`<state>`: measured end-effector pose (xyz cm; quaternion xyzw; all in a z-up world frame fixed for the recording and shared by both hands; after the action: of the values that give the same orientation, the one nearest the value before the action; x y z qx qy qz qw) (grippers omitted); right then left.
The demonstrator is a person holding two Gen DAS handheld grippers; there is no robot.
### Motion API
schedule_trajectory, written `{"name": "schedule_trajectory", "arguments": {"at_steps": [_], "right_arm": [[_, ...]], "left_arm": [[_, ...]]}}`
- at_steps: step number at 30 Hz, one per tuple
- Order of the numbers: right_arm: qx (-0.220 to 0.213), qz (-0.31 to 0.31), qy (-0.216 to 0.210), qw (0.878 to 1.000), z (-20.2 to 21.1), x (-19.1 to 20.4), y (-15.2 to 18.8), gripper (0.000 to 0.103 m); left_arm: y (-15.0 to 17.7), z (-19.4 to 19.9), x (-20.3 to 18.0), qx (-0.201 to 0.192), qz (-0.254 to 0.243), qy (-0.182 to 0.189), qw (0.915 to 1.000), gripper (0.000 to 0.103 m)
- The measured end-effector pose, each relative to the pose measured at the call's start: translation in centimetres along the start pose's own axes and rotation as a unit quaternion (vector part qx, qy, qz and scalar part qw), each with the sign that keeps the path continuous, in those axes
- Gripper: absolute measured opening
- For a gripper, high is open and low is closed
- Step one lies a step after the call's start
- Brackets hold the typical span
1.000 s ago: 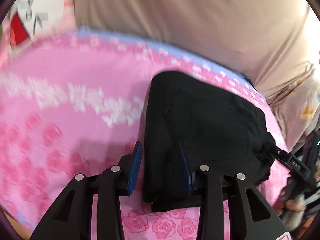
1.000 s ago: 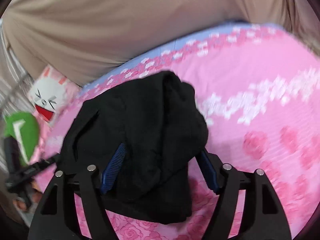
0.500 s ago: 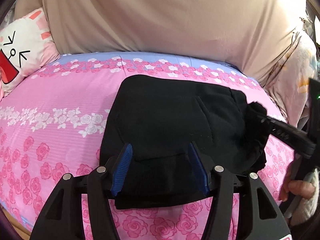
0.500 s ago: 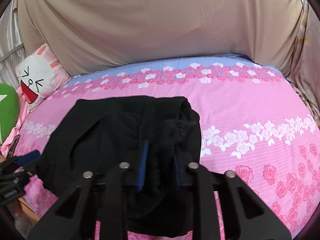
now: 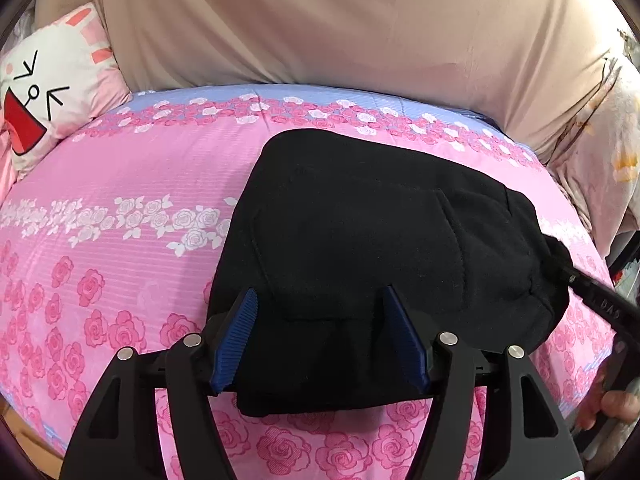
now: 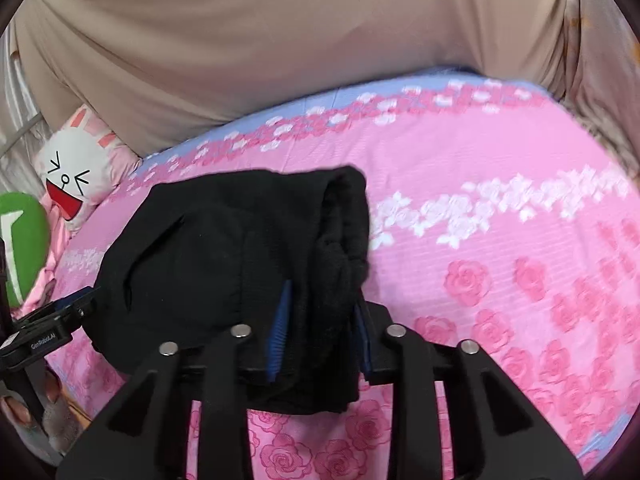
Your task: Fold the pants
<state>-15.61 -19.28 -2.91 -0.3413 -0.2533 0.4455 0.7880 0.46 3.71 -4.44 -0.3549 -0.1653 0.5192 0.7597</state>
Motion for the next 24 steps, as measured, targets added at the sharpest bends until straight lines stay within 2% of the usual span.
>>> {"name": "schedule_trajectory", "arguments": {"at_steps": [3, 8, 9, 11, 14, 17, 19, 20, 21, 24], "right_arm": [[-0.028, 0.018, 0.024, 0.999, 1.5, 0.6, -0.5, 0.03], [-0.057, 0.007, -0.003, 0.998, 3.6, 0.3, -2.3, 0.032], [-0.051, 0.004, -0.019, 0.998, 3.4, 0.3, -2.9, 0.032], [-0.029, 0.005, -0.04, 0.999, 2.1, 0.3, -3.6, 0.04], [0.008, 0.009, -0.056, 0.998, -0.9, 0.8, -4.2, 0.057], [0.037, 0.014, -0.058, 0.998, -3.8, 1.4, -3.9, 0.059], [0.047, 0.023, -0.06, 0.997, -5.3, 2.0, -3.7, 0.022], [0.049, 0.025, -0.067, 0.996, -5.4, 2.5, -3.9, 0.017], [0.031, 0.029, -0.072, 0.996, -4.5, 3.1, -4.6, 0.01], [-0.023, 0.042, -0.079, 0.996, -1.6, 4.0, -6.5, 0.009]], "left_arm": [[-0.1, 0.3, -0.4, -0.003, -0.004, 0.007, 1.0, 0.067], [-0.1, 0.6, -1.3, -0.009, -0.015, 0.008, 0.9998, 0.075], [-0.1, 0.4, -1.6, -0.008, -0.018, 0.009, 0.9998, 0.076], [0.1, -0.1, -1.9, -0.002, -0.019, 0.011, 0.9998, 0.076], [0.2, -0.2, -2.4, 0.0, -0.019, 0.006, 0.9998, 0.076], [0.4, 0.0, -2.5, 0.0, -0.023, 0.012, 0.9997, 0.079], [0.4, -0.1, -2.6, 0.001, -0.026, 0.011, 0.9996, 0.079], [0.3, -0.2, -2.6, 0.001, -0.027, 0.01, 0.9996, 0.079], [0.3, -0.2, -2.6, 0.002, -0.026, 0.008, 0.9996, 0.079], [0.1, -0.4, -2.7, 0.002, -0.026, 0.009, 0.9996, 0.08]]}}
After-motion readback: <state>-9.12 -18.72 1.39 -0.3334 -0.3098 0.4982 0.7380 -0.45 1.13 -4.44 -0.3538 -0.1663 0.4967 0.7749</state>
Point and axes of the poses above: each gripper's, at about its wrist camera, not at the fingertips, and z roughly against the way its jaws point, x to its left, y to its underside, the point moved 1 cm from there along -z, roughly the way its jaws point, and after that the axes turned 5 degrees about -z, right-handed, at the moved point
